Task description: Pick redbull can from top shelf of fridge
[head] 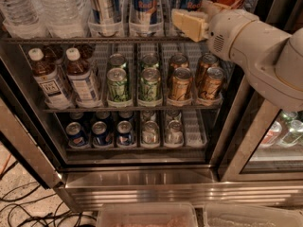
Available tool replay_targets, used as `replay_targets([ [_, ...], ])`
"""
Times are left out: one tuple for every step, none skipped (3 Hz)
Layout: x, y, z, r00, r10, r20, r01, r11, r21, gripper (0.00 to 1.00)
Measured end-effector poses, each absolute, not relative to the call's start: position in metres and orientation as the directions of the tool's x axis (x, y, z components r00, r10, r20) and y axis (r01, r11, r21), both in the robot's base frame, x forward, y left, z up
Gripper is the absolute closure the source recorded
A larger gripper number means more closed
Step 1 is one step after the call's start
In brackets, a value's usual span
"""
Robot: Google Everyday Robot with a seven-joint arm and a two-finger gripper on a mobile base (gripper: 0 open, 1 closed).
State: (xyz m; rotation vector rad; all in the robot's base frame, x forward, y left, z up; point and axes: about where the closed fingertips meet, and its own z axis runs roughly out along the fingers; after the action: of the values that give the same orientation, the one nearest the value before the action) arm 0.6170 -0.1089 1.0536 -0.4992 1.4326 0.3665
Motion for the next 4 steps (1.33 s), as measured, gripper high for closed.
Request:
replay_targets([
  [0.617,-0.109,1.054,0.111,-0.056,-0.992,-0.525,0.844,-0.106,0.81],
  [0.617,-0.109,1.054,0.111,-0.056,-0.992,-0.525,0.844,-0.106,1.0],
  [0.617,-0.109,1.057,0.111,-0.056,-0.992,-0.525,0.844,-0.106,1.0],
  [0.611,-0.104,1.07,0.156,-0.044,-0.987,-0.535,0.836,-0.121,1.0],
])
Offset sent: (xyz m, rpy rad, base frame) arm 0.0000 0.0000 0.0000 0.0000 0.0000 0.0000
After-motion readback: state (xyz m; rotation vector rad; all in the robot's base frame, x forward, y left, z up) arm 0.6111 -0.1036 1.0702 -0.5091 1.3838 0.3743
